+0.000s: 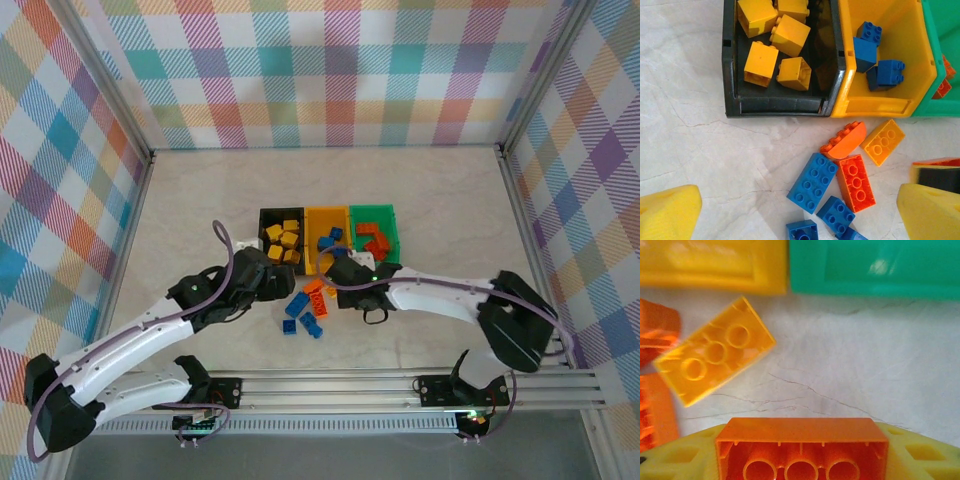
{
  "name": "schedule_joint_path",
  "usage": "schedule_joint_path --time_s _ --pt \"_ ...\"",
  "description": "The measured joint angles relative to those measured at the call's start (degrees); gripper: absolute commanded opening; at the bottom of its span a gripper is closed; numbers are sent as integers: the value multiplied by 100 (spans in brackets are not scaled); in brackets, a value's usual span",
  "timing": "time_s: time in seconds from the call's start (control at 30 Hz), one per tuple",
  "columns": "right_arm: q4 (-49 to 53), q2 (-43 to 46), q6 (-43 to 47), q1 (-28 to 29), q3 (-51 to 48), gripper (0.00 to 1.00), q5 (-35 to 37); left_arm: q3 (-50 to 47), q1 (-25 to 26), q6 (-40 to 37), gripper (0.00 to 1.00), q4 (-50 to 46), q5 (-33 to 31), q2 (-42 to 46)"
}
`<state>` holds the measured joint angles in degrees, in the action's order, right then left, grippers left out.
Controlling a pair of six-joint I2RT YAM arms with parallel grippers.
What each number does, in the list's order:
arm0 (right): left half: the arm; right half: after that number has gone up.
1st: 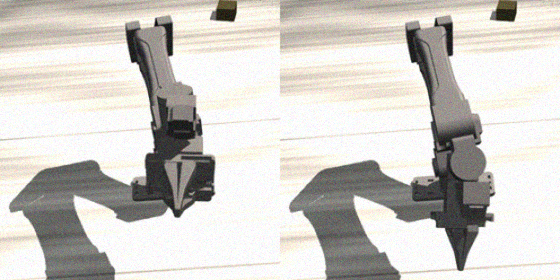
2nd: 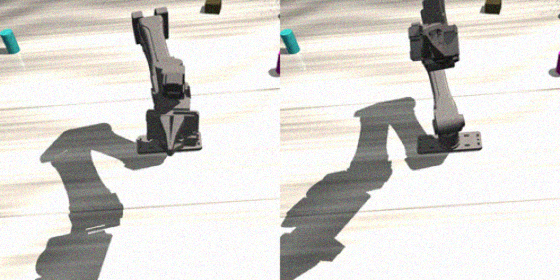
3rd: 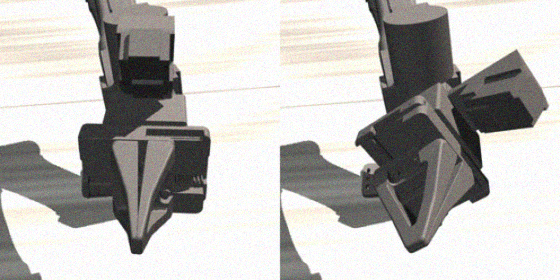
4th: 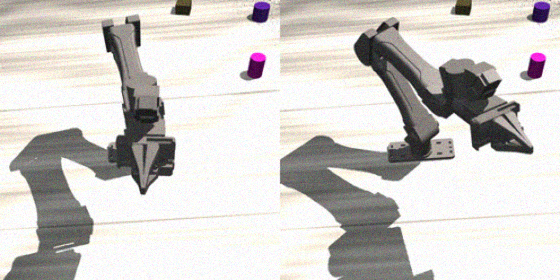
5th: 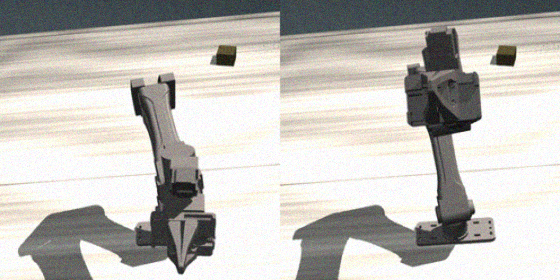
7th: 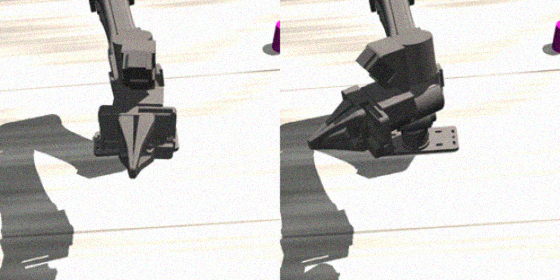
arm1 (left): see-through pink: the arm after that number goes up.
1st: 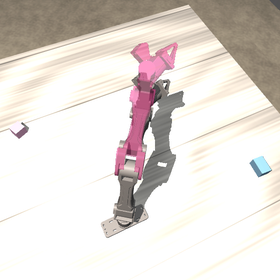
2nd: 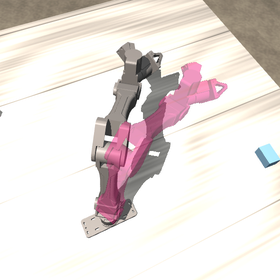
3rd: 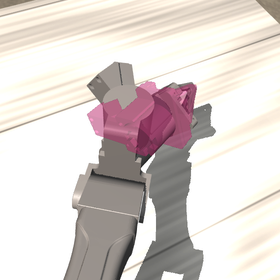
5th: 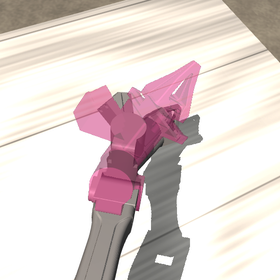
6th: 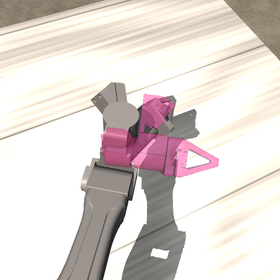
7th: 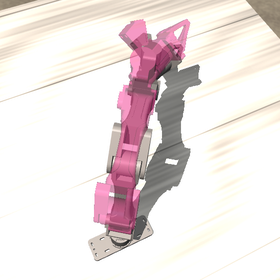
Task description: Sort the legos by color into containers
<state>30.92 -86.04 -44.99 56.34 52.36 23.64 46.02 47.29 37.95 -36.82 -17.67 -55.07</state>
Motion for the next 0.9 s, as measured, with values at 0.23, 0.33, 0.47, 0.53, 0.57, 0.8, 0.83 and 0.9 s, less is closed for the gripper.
schedule_joint_path --time_s 0.23,0.33,0.47,0.53,0.57,0.8,0.83,0.9 --pt "153 640 708 -649 699 59 92 -201 0 50 100 -151 -68 280" --pt "94 358 949 -1174 1145 59 -9 -302 2 118 100 -219 -66 337" --pt "9 -389 1158 -1735 1648 59 -162 -433 2 175 100 -232 -50 407" --pt "7 -848 1246 -1954 1888 61 -221 -492 2 195 100 -238 -24 450" --pt "4 -1005 1263 -2015 1969 63 -240 -509 2 199 100 -240 -2 463" --pt "92 -1620 1364 -2225 2507 90 -380 -658 11 275 100 -273 227 466" --pt "90 -1602 1386 -2225 2549 92 -402 -664 13 275 100 -269 291 459" --pt "66 -1530 1419 -2223 2566 93 -466 -673 44 269 100 -262 404 417"
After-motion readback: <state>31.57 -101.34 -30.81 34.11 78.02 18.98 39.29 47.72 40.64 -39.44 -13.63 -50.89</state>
